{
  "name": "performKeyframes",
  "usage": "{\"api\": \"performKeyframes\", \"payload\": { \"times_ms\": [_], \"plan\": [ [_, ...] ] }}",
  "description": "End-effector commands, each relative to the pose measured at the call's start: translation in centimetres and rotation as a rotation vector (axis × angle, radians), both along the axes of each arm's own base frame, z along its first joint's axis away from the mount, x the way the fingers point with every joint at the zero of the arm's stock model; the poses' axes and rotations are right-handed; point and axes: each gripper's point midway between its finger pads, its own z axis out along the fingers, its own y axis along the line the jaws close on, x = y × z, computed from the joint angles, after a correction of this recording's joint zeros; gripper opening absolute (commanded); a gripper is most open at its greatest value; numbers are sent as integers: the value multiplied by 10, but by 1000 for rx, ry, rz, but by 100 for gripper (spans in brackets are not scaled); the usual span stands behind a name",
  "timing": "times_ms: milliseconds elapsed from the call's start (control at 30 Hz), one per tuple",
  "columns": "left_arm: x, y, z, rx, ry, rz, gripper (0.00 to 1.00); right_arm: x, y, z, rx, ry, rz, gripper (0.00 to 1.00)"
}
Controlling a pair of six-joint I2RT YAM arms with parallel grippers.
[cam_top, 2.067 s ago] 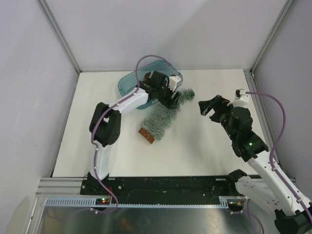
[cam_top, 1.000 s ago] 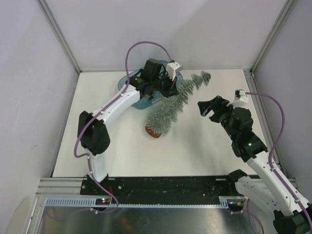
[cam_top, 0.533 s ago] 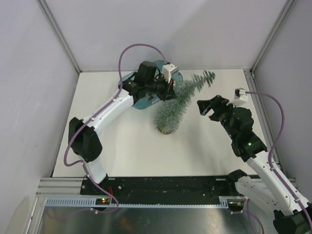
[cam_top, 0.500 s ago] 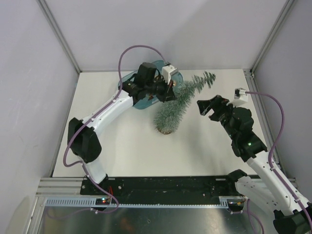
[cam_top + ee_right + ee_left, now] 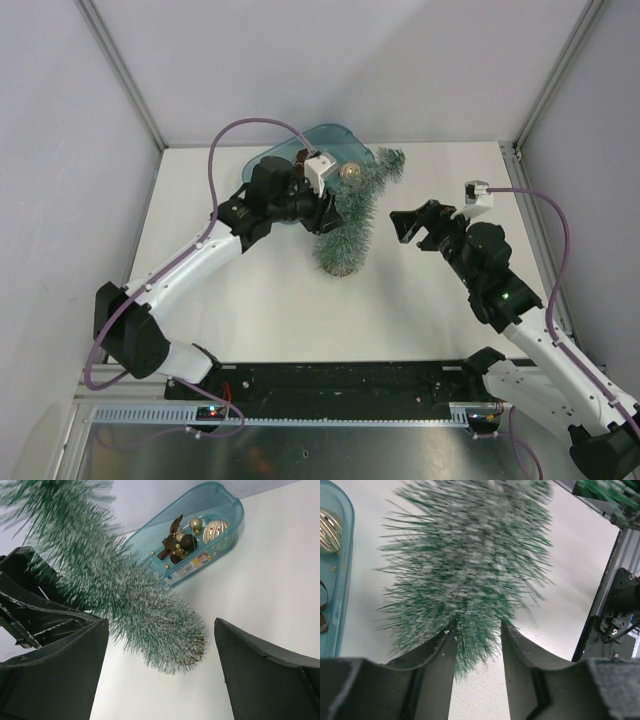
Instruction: Decorate the small christmas tree
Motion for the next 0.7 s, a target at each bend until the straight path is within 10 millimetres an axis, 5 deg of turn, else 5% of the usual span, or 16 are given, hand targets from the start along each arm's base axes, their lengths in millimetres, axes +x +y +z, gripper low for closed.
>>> {"api": "performKeyframes", "payload": {
  "times_ms": [0,333,667],
  "plan": [
    [-2,6,5,-11,-29,35,49,2,2,12,4,-51,-5,91],
    [9,20,-10,43,-41,119,79,1,8,18,15,-73,7,91],
    [-20,36,-5,43,-33,81,99,6,17,11,9,-58,26,91]
  ]
}}
